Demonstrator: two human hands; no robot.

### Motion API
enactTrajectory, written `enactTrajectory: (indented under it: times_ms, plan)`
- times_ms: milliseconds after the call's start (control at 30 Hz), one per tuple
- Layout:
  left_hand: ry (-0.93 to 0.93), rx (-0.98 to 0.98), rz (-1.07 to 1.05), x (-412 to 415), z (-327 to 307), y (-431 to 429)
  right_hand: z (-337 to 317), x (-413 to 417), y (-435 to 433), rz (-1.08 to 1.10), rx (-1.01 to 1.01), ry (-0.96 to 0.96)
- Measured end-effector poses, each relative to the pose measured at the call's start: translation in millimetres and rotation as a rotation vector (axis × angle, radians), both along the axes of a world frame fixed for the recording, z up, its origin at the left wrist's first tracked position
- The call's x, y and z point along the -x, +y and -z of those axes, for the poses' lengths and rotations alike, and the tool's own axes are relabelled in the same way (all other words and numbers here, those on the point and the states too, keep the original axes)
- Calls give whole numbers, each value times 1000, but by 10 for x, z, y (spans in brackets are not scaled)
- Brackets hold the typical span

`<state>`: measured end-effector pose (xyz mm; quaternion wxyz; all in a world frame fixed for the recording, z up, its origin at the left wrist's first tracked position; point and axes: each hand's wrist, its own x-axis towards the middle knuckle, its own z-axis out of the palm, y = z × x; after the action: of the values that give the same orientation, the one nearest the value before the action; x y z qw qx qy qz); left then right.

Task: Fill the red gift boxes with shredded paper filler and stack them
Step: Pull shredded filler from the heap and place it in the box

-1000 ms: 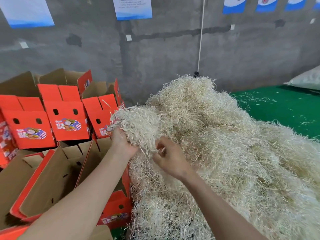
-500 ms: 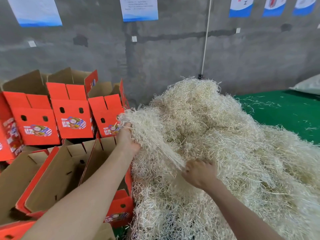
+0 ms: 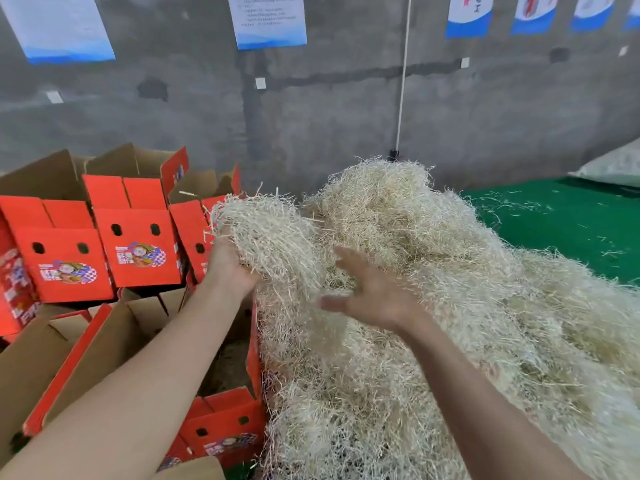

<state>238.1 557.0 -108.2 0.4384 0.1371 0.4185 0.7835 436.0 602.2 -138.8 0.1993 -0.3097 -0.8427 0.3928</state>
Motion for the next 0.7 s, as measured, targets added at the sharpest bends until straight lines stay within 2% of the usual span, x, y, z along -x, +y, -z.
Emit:
enactTrajectory:
  times_ms: [133,267,400,467,567,700]
  plan:
    - [-3,7,-41,-99,-129,-54,502,391,-89,58,-91,-105]
    - [23,2,-48,-49,-168,-132,1186,154,131,142,-282,-289]
    - [-49,38,-123,33,2,-249,1680,-266,215,148,-255,-514]
    - [18,97,-139,64,-8,-310,1721,-375,179,89,-199,-552]
    - [125,189,-150,15,-44,-329,1324,-271,208,12,-47,-366]
    - [105,264,-70,-94,22,-302,580,-40,149,-145,201,7]
